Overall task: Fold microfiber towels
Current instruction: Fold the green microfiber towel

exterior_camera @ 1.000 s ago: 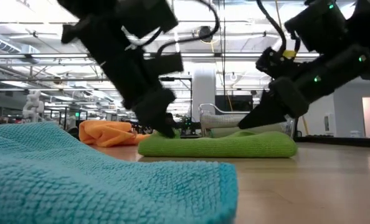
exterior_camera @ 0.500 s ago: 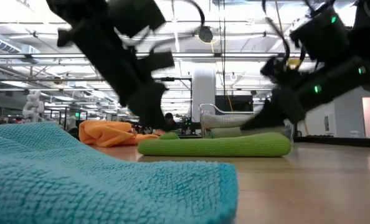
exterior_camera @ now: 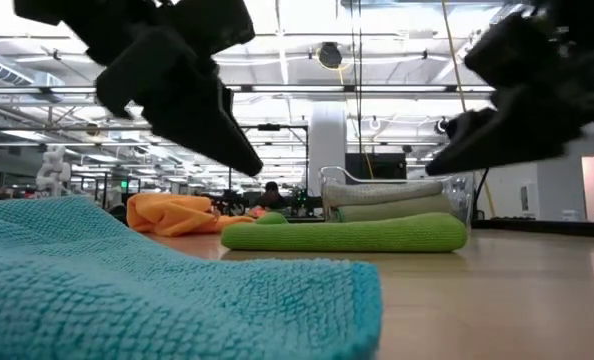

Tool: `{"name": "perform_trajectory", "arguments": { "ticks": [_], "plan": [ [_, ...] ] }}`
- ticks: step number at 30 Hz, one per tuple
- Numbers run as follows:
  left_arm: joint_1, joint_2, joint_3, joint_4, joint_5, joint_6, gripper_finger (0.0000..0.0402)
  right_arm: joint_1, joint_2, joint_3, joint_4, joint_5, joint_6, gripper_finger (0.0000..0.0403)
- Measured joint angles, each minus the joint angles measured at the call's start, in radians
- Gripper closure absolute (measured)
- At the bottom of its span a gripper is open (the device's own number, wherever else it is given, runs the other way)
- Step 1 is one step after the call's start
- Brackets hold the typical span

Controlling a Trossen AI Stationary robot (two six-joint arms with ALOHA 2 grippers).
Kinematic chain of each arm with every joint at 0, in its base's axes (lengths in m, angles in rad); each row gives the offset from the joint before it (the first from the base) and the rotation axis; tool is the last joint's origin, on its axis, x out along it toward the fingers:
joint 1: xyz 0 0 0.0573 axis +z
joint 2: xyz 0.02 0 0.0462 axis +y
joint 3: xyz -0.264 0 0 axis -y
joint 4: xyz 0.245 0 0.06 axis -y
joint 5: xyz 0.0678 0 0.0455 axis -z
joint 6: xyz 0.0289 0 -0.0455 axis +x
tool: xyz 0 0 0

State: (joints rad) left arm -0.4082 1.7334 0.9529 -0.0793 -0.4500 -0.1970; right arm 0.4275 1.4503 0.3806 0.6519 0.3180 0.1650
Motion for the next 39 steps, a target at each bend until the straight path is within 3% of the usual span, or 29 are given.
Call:
{"name": "perform_trajectory", "arguments": {
  "ticks": [5,11,21,29,34,39],
  "plan": [
    [-0.049,0.053,0.001,0.036,-0.033,0.053,0.0184,0.105,0.078,0.001,0.009,0.104,0.028,0.0224],
    [-0.057,0.14,-0.001,0.038,-0.134,0.112,0.0172,0.144,0.16,0.001,0.055,0.154,-0.058,0.0183],
    [0.003,0.165,-0.001,0.018,-0.169,0.139,0.0216,0.1,0.331,0.001,0.257,0.232,-0.137,0.0196],
    [0.052,0.162,0.001,-0.001,-0.062,0.119,0.0253,0.131,0.316,0.001,0.264,0.242,-0.207,0.0198],
    [0.053,0.162,0.001,-0.001,-0.045,0.113,0.0292,0.163,0.281,0.001,0.267,0.354,-0.272,0.0188],
    [0.053,0.163,0.001,0.0,-0.036,0.105,0.0323,0.087,0.326,0.002,0.256,0.218,-0.234,0.0177]
  ]
}}
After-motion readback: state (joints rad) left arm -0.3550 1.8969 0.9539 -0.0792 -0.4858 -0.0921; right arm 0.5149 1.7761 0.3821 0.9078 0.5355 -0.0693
